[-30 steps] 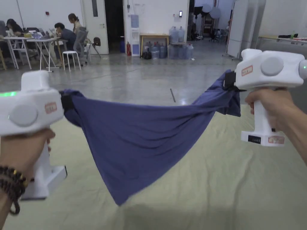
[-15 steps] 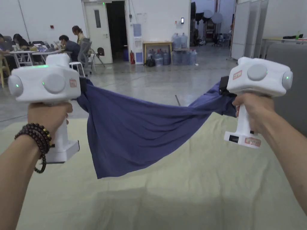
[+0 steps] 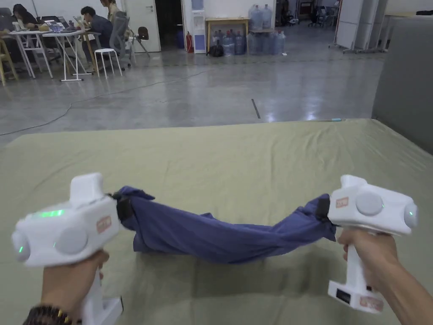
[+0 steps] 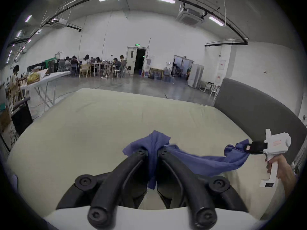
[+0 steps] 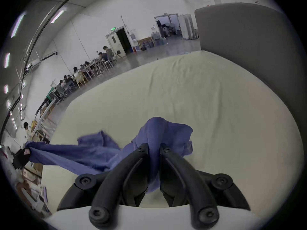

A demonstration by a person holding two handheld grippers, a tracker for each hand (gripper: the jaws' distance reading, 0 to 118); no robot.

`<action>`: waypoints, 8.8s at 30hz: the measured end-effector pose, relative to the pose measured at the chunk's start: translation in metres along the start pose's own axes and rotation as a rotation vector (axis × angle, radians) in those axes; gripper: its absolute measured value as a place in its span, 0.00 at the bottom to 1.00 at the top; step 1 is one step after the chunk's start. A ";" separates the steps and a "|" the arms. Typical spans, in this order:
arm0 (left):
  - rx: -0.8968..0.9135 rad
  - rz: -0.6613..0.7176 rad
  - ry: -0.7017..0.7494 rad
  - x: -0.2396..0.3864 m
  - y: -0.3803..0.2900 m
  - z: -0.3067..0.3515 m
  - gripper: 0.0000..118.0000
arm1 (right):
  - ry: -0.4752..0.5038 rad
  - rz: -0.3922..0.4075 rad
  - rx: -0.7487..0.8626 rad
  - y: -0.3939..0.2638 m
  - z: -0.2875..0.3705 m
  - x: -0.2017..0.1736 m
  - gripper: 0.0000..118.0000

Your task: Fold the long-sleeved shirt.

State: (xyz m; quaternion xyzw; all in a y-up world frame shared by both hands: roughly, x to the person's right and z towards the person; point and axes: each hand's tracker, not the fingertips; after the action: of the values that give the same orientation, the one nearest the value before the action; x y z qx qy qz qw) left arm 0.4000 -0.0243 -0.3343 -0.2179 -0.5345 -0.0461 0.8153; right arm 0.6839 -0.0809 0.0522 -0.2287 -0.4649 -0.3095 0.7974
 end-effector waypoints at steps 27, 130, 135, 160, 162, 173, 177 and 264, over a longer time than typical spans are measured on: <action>-0.147 0.112 -0.043 -0.004 -0.214 0.249 0.70 | -0.058 0.190 0.014 -0.199 0.201 0.033 0.39; 0.360 -0.127 0.013 0.021 0.307 0.018 0.00 | 0.094 0.377 0.470 0.303 0.175 -0.181 0.03; 0.270 -0.136 0.032 0.014 0.260 -0.038 0.00 | 0.087 0.320 0.339 0.268 0.095 -0.154 0.03; 0.085 -0.021 0.036 0.013 -0.149 0.185 0.00 | 0.218 0.324 -0.031 -0.133 0.136 -0.024 0.04; 0.035 -0.026 0.043 0.010 -0.186 0.210 0.00 | 0.201 0.302 -0.057 -0.174 0.155 -0.017 0.03; -0.107 0.061 0.034 -0.011 -0.262 0.255 0.02 | 0.097 0.373 -0.189 -0.264 0.159 -0.005 0.05; -0.129 0.068 0.025 -0.006 -0.255 0.257 1.00 | 0.121 0.334 -0.188 -0.254 0.170 -0.003 1.00; -0.204 -0.163 0.031 0.016 -0.069 0.049 0.01 | -0.085 0.285 -0.247 -0.069 0.050 0.044 0.03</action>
State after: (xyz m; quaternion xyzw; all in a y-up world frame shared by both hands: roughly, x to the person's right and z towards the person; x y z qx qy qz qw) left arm 0.3432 -0.0641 -0.2828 -0.2549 -0.5302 -0.1696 0.7907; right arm 0.6215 -0.1092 0.1192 -0.4014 -0.4193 -0.2383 0.7787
